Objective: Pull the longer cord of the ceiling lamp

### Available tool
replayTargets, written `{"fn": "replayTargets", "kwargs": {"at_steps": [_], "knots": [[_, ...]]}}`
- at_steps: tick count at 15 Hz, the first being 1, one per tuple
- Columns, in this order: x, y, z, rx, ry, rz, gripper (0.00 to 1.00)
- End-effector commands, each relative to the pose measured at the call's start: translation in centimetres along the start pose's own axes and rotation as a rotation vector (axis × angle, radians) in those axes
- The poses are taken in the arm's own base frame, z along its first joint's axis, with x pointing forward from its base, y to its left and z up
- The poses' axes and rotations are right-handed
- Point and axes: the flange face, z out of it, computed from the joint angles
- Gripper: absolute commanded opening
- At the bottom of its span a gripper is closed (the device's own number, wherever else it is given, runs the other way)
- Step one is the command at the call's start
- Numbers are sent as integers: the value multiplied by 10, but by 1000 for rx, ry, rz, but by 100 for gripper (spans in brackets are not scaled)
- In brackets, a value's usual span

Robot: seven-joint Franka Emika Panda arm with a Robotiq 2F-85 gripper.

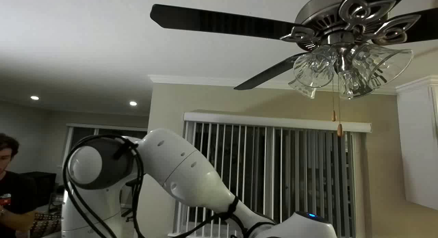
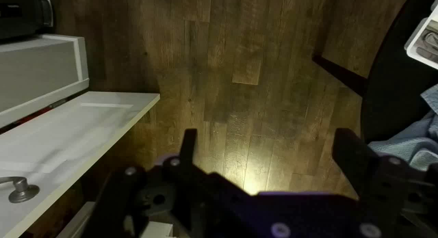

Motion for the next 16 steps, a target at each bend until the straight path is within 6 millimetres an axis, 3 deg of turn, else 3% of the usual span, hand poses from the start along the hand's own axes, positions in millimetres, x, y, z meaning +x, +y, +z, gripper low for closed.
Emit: {"fn": "replayTargets", "kwargs": {"at_steps": [1, 6, 9, 16], "knots": [[0, 0, 0, 0, -1, 0, 100], [0, 0, 0, 0, -1, 0, 100], [-26, -33, -24, 122, 80, -140, 100], [-88, -82, -94, 225, 292, -357, 100]]}}
